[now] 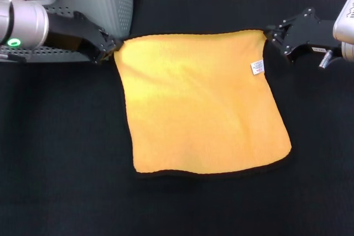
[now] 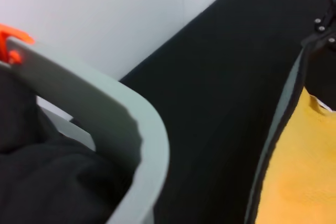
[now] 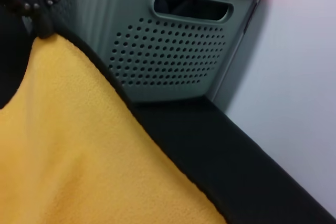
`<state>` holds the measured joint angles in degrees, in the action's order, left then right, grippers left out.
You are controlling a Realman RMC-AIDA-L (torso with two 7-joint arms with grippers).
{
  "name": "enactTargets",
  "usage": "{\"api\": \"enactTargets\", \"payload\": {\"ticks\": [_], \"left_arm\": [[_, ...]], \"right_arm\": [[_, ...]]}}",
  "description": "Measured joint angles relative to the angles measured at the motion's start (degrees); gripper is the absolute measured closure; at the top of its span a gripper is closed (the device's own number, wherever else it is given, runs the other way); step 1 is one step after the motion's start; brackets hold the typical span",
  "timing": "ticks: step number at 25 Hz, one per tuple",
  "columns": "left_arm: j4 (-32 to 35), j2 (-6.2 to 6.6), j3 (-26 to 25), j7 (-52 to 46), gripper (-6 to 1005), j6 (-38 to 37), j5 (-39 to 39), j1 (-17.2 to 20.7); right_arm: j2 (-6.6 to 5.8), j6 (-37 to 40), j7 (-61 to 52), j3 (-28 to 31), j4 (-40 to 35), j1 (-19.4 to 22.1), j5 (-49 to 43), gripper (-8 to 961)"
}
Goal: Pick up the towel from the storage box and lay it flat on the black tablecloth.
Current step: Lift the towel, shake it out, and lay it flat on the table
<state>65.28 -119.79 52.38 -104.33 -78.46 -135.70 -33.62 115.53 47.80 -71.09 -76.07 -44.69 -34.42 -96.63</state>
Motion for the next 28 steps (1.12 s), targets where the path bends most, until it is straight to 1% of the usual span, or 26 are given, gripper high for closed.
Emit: {"api": "enactTargets", "payload": {"ticks": [3, 5, 18, 23, 27, 28], "left_arm": [[-0.5, 0.01, 2.4, -0.7, 968, 0.0, 0.0, -0.1], [-0.5, 0.0, 2.8, -0.9, 968, 0.0, 0.0, -0.1], [-0.4, 0.0, 2.9, -1.6, 966, 0.7, 0.1, -0.1], [-0.5, -0.06, 2.9, -2.0, 957, 1.4, 0.4, -0.1], [-0.6, -0.09, 2.9, -2.2, 927, 1.8, 0.7, 0.1], [-0.7, -0.09, 3.0, -2.1, 888, 1.8, 0.8, 0.1]], "right_arm": [[0.02, 0.0, -0.1, -0.1, 0.2, -0.2, 0.0, 934], [0.03, -0.2, -0.2, -0.1, 0.2, -0.2, 0.0, 933], [0.04, -0.7, 0.0, 0.1, 0.8, 0.0, -0.1, 915], [0.07, -3.6, 0.0, -0.1, 1.8, -0.6, -0.5, 903], [0.26, -3.7, -0.1, -0.3, 1.4, -0.4, 0.1, 838], [0.34, -4.7, -0.8, -0.2, 1.4, -0.4, 0.7, 822]]}}
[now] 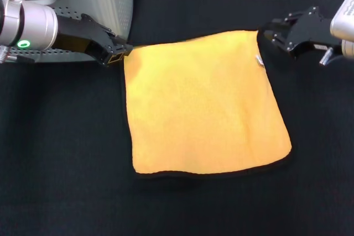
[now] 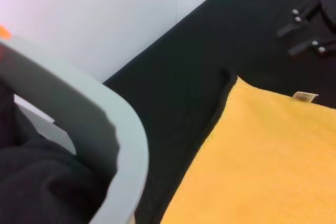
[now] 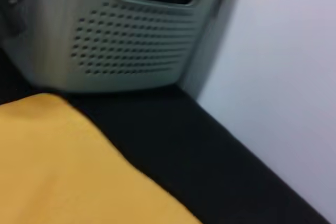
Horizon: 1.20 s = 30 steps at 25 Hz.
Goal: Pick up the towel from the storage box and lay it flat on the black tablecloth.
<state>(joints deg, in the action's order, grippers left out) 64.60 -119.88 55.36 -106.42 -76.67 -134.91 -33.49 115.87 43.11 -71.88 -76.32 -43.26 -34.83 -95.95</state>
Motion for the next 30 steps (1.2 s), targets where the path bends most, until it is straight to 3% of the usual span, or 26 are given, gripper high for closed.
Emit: {"api": "enactTargets", "payload": {"ticks": [4, 8, 11, 13, 15, 16, 17, 22, 30], "left_arm": [[-0.2, 0.0, 0.2, 0.6, 734, 0.0, 0.9, 0.3], [0.1, 0.0, 0.2, 3.1, 663, -2.1, 5.0, 1.8], [0.5, 0.13, 0.2, 6.9, 609, -7.6, 12.8, 4.6], [0.9, 0.16, 0.1, 9.8, 573, -12.9, 18.9, 6.8], [1.0, 0.15, 0.1, 11.9, 538, -16.5, 22.5, 8.4], [0.2, 0.11, 0.2, 16.9, 520, -23.4, 30.0, 11.7], [-0.1, 0.11, 0.2, 17.6, 487, -24.2, 30.9, 12.3], [-5.2, 0.84, -0.7, 21.4, 358, -30.2, 35.5, 14.4], [-15.2, 4.2, -2.6, 27.4, 361, -35.4, 39.2, 13.8]], "right_arm": [[0.18, -2.0, -1.8, 0.1, -1.3, 0.8, 2.1, 757], [0.04, 1.2, -1.9, 0.4, -5.6, 5.4, 6.4, 649], [-0.29, 10.7, -1.6, 1.5, -10.1, 11.7, 8.8, 535], [-0.49, 22.4, -0.9, 2.6, -11.6, 16.0, 9.7, 448], [-0.58, 32.9, 0.0, 3.5, -11.2, 18.4, 9.8, 350], [-0.52, 37.2, 0.5, 3.9, -10.3, 19.2, 10.1, 301], [-0.41, 41.9, 1.3, 4.4, -8.7, 19.8, 11.1, 252], [-0.44, 54.4, 5.0, 4.9, 0.0, 18.8, 17.7, 79], [-0.54, 61.7, 4.7, 4.5, 5.4, 12.5, 18.4, 79]]}}
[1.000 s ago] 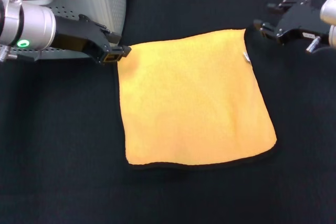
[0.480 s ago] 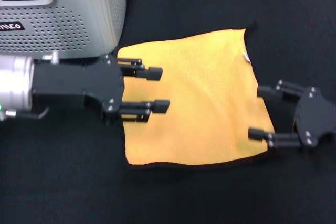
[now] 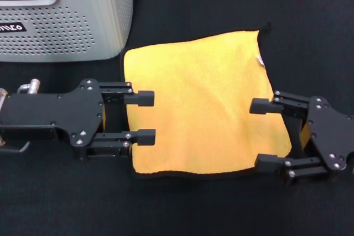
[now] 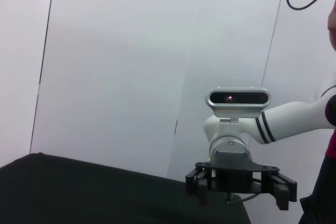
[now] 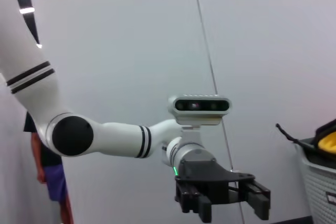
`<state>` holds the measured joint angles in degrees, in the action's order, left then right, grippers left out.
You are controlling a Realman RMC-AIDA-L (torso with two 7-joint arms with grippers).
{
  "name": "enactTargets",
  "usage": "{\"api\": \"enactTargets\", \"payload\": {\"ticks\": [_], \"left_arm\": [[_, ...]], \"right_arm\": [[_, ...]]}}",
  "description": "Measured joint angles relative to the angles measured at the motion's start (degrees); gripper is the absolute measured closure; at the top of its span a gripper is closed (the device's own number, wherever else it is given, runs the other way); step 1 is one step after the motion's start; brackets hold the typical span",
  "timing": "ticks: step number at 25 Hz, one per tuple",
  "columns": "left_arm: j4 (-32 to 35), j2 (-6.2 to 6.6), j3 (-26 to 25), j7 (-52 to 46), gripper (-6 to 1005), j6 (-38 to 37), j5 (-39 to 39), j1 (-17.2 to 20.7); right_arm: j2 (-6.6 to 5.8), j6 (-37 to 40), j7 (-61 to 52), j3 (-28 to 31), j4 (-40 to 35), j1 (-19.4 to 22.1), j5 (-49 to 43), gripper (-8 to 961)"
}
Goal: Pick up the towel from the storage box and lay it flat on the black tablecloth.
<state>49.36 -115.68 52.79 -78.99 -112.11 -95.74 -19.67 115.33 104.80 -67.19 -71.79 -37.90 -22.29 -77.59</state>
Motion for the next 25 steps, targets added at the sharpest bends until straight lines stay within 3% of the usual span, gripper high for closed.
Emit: {"api": "enactTargets", "payload": {"ticks": [15, 25], "left_arm": [[-1.5, 0.96, -0.1, 1.0, 361, -0.2, 0.4, -0.8], [-3.6, 0.99, -1.0, 1.8, 361, -0.3, 0.7, -0.7]], "right_arm": [[0.44, -1.8, -0.3, -0.3, 3.9, -4.0, -0.8, 79], [0.28, -2.6, -0.3, -0.1, 4.5, -4.1, -0.8, 79]]}}
